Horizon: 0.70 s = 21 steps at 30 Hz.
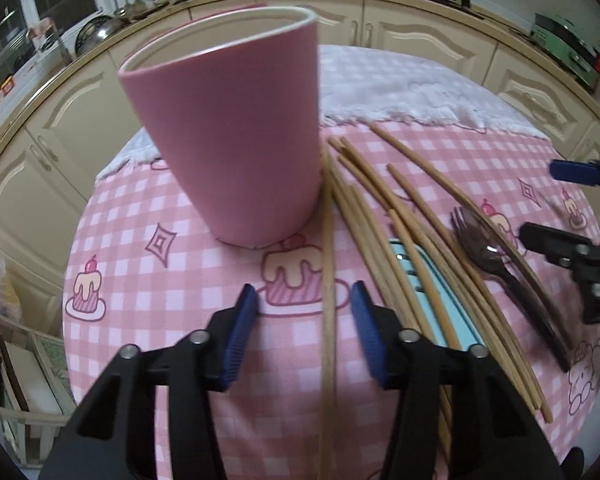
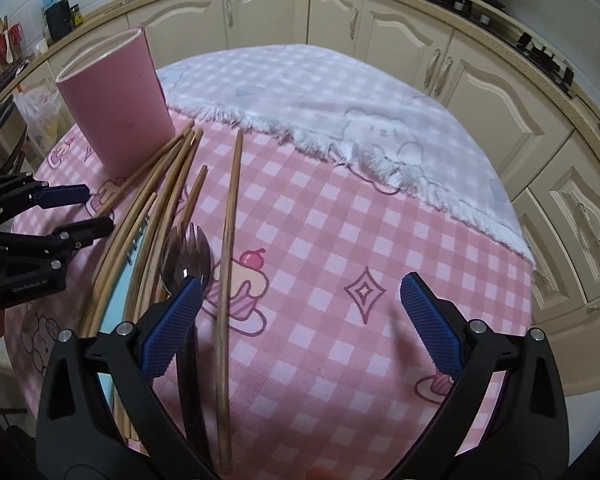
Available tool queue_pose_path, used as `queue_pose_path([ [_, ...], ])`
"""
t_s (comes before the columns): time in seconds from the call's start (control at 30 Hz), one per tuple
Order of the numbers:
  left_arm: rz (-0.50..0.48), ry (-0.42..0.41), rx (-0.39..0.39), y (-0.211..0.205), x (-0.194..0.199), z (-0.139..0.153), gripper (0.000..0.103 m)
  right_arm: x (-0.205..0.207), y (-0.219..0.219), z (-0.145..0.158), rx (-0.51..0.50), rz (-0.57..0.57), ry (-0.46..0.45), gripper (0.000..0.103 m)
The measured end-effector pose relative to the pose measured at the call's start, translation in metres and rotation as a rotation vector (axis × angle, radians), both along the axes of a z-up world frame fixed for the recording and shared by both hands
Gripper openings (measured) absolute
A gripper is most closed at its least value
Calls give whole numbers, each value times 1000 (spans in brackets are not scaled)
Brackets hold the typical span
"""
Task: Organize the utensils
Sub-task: 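Lower the left tool to the chopsticks and close on one chopstick, then lift the chopstick with the left tool and drop it into the pink cup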
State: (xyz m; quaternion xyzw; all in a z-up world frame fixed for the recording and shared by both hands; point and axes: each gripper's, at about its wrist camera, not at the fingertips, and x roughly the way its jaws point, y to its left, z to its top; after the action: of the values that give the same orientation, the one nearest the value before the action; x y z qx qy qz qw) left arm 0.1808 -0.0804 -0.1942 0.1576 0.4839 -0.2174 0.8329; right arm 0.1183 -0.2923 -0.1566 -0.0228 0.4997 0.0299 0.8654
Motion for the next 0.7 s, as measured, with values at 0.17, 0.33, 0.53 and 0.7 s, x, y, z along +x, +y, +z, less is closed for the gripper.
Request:
queue_pose_path([
  [0.17,-33,8,16,-7,-2,0,39,10,5,-10,29,58,65,76],
  [0.33,-50,28,12,-7,3,1,39,27,12,-14,28,80,91,68],
  [0.53,-80,35,8,-15,8,0,18,53,19,-12,35,86,108,34],
  [0.7,-87,12,9,-22,3,1,5,61,16,-11,107,113,104,6],
])
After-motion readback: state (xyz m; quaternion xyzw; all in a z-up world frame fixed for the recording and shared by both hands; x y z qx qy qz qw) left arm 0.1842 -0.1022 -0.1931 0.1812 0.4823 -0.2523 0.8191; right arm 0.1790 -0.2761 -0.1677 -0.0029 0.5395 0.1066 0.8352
